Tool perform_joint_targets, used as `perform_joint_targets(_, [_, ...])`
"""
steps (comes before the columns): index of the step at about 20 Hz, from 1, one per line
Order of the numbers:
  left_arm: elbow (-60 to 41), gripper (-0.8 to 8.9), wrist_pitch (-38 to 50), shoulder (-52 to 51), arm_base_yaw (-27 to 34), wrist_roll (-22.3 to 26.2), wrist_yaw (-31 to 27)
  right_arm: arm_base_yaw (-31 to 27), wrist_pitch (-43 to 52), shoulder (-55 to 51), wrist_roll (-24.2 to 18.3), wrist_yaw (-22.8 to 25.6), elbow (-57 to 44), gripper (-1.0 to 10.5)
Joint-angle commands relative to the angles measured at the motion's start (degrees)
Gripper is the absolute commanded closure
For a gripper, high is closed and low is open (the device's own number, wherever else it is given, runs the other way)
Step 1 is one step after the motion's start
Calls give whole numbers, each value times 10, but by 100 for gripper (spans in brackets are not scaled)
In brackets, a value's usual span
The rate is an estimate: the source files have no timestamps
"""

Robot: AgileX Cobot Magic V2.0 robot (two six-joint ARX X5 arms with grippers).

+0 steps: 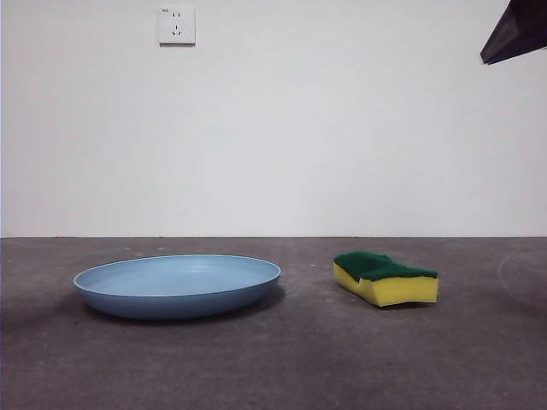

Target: Pick up the plate,pick up the cloth,clean the plate with the cloth

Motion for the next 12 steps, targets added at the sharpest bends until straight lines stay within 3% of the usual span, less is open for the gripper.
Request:
perform_joint_targets(1, [-4, 814, -6, -14, -3, 13, -4, 0, 4, -1, 5, 2, -5, 958])
perform_joint_targets(2, [-4, 814, -8, -27, 2, 42, -12, 0, 4, -1, 5, 2, -5, 958])
perform_joint_targets(7, [-19, 814, 0, -108, 52, 76, -15, 0, 4, -1, 5, 2, -5, 958])
perform_joint_targets(12, [-108, 814, 59, -188, 99, 78, -11, 0, 4, -1, 5, 2, -5, 958])
